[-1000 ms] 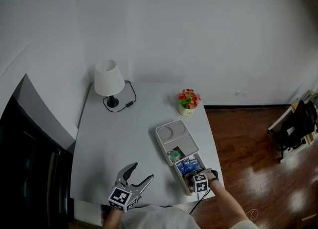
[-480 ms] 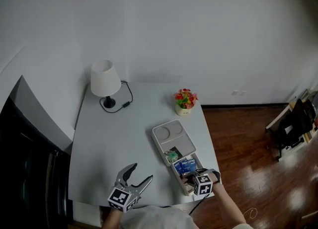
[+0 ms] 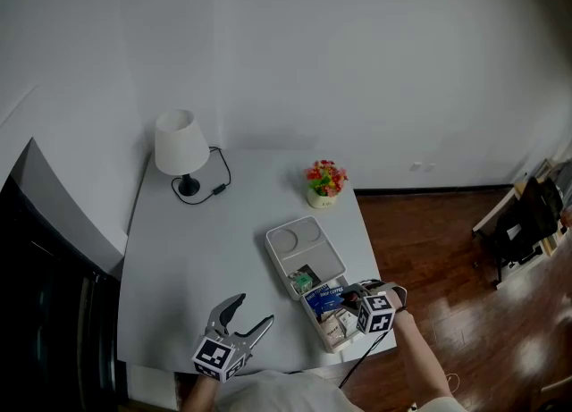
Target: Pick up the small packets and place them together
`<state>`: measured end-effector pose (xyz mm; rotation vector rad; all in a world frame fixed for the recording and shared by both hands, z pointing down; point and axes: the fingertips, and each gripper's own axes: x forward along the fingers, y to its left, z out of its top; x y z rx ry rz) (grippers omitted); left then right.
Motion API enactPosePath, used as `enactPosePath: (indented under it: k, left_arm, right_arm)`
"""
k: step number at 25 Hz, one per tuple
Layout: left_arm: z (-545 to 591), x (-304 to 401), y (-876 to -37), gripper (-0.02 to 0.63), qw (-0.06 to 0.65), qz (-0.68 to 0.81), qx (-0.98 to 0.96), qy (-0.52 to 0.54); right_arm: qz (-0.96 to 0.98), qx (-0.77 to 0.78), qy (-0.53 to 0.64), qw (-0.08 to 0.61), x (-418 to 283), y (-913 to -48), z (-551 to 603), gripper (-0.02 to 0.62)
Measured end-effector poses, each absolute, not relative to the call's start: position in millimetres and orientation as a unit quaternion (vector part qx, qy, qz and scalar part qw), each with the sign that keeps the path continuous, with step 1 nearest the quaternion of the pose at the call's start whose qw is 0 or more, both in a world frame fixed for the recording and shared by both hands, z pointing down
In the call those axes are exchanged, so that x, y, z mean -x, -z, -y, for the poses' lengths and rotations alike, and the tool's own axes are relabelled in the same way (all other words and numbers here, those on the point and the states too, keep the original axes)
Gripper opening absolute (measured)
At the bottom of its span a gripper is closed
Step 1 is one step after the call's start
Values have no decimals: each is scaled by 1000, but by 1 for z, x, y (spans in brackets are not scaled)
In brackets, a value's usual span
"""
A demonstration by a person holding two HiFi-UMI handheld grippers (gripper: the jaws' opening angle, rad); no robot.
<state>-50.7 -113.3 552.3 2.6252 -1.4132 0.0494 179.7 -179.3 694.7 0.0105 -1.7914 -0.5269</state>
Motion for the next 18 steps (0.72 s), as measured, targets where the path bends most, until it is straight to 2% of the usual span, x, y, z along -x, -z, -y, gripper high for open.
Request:
enactPosePath:
  k: [13,18]
  left_arm:
    - [109,79,-554,325,80,515,-853,-21]
    - [108,77,-553,325,77,518,-852,-24]
  right_arm:
    - [766,12,256,590,-163,-696,228,112]
    - [742,40,277,609,-149,-707,259,112]
